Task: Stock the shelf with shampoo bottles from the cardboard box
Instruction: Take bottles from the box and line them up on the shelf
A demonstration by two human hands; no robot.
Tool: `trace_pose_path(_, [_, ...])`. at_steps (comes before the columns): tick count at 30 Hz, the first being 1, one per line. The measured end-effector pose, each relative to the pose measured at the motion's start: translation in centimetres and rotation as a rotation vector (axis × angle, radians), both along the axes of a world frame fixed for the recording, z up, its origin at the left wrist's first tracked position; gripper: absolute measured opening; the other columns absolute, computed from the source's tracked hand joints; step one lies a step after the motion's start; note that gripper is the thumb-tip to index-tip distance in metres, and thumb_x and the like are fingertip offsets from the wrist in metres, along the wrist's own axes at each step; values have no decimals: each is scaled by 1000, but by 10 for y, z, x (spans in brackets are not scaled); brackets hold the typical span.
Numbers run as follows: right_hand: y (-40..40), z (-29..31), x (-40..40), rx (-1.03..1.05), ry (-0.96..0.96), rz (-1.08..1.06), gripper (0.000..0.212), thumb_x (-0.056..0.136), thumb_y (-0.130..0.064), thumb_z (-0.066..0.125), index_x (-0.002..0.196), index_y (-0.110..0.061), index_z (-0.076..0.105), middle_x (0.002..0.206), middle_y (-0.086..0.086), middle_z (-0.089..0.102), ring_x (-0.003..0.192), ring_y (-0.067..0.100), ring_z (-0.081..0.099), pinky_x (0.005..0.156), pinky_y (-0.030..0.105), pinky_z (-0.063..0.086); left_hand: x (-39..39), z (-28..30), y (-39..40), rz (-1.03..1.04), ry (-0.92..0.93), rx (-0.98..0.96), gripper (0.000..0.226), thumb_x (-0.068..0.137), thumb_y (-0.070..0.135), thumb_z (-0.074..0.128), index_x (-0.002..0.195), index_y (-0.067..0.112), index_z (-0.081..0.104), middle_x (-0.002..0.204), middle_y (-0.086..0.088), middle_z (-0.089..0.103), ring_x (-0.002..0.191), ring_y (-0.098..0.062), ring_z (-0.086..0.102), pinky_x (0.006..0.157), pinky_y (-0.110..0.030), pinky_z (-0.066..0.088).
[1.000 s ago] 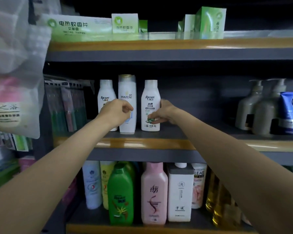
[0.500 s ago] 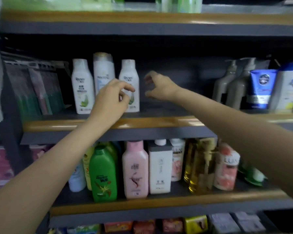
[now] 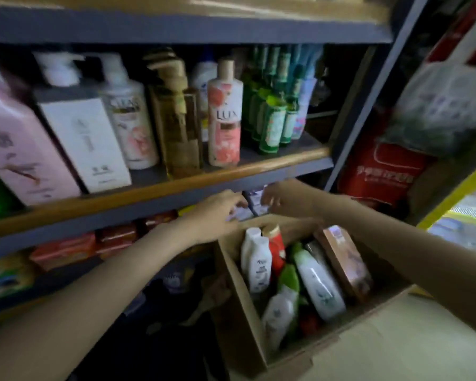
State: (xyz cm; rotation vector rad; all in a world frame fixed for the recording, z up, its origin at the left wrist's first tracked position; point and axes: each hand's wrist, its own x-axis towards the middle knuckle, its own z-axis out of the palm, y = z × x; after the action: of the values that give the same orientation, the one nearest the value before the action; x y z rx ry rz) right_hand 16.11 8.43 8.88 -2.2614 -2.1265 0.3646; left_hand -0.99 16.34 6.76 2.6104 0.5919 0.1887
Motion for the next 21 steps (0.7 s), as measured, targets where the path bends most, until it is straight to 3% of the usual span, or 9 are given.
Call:
trace_pose_path(2, [-10,-49,22,-172,9,-34,36,89,-13,54,125,-10,55,129,10,57,117,24,54,96,27,38,9,-21,-8,4,117,-27,34,89,13,49,123,16,50,126,-5,49,114,-20,51,88,-28,40])
trace_pose_path(5, [-11,-96,38,-265,59,-35,50,88,-11,54,136,-15,42,140,8,44,128,24,43,107,33,34,9,-39,-8,32,190,-44,33,88,14,50,121,16,52,122,-5,51,111,-21,52,91,-30,42])
trace_pose_path(11, [-5,-144,30,-270,65,6,67,86,-15,62,143,-13,28,144,13,36,125,30,45,100,34,38,2,-54,4,162,166,-115,30,88,12,49,117,15,54,121,-3,53,102,-17,58,76,-22,39])
trace_pose_path(17, [-10,-169,19,-314,-59,102,48,87,-30,61,130,-13,48,130,10,51,122,29,49,99,37,42,0,-70,-7,162,211,-173,30,90,12,47,119,17,51,125,0,50,99,-10,58,76,-19,37])
trace_pose_path(21, [0,-126,25,-325,27,76,45,81,-35,68,116,-10,58,118,8,56,115,25,52,93,30,40,3,-65,-8,127,223,-207,35,90,15,50,124,16,48,127,-1,49,102,-14,59,78,-21,41])
